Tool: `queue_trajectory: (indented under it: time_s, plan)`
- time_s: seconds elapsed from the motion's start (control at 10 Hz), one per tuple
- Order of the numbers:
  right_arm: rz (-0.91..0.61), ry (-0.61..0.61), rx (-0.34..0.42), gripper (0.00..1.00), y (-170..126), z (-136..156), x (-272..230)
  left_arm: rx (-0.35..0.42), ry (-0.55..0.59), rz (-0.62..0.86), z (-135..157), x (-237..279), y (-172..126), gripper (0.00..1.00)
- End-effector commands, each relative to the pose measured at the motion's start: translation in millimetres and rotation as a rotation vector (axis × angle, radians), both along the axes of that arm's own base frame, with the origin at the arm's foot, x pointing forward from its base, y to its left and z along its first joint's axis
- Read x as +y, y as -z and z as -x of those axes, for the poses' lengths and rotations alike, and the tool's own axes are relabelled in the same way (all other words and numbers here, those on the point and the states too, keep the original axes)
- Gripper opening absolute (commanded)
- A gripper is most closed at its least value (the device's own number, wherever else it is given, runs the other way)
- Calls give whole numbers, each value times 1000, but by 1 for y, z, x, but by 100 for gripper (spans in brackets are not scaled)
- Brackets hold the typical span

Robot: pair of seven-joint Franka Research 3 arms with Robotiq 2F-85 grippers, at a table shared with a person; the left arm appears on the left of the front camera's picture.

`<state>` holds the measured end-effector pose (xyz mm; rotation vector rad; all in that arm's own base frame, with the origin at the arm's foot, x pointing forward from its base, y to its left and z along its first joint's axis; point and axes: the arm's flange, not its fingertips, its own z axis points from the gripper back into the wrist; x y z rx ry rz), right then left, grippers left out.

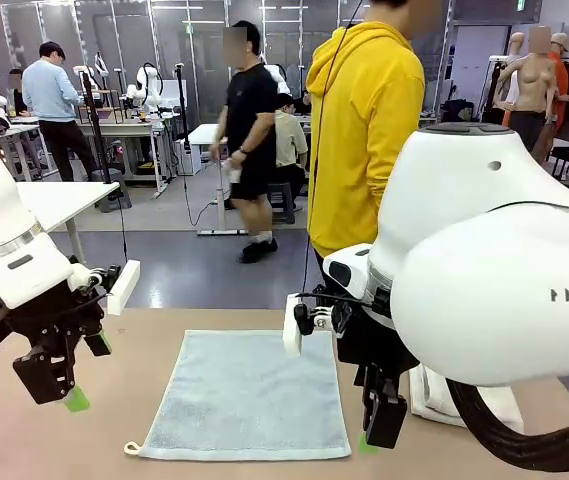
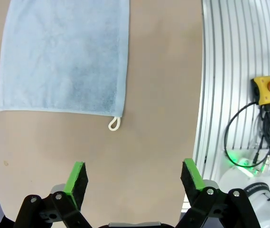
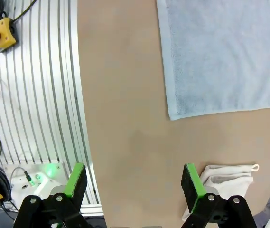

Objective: Fold the towels and place them in the basket.
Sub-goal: When a person lays out a Towel with hook on the table, fold it in half twice.

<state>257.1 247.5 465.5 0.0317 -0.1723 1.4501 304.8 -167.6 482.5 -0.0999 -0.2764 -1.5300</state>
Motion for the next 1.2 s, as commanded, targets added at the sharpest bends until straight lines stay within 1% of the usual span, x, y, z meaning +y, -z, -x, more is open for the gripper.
queue_trajectory:
  time_s: [0.0, 0.1, 0.2, 0.4, 0.6, 0.7, 0.9, 1.1]
  plan:
    - [7, -6, 7, 100, 0, 4, 0, -3, 10, 3, 0, 0, -1, 100]
    - [7, -6, 7, 100, 0, 4, 0, 0, 0, 0, 0, 0, 0, 100]
    - [2, -1, 2, 100, 0, 0, 0, 36, 36, -5, -8, -15, 17, 100]
    - [7, 24, 47, 100, 41, -16, 12, 107, 79, 57, -19, -29, 59, 100]
    - [24, 17, 67, 100, 64, -24, 22, 152, 98, 54, -28, -39, 92, 100]
    - [50, -2, 90, 100, 77, -27, 27, 145, 80, -15, -31, -40, 105, 100]
    - [35, -27, 94, 100, 100, -34, 29, 178, 90, -4, -29, -41, 126, 100]
    - [42, -37, 116, 100, 113, -37, 27, 176, 96, -3, -27, -43, 147, 100]
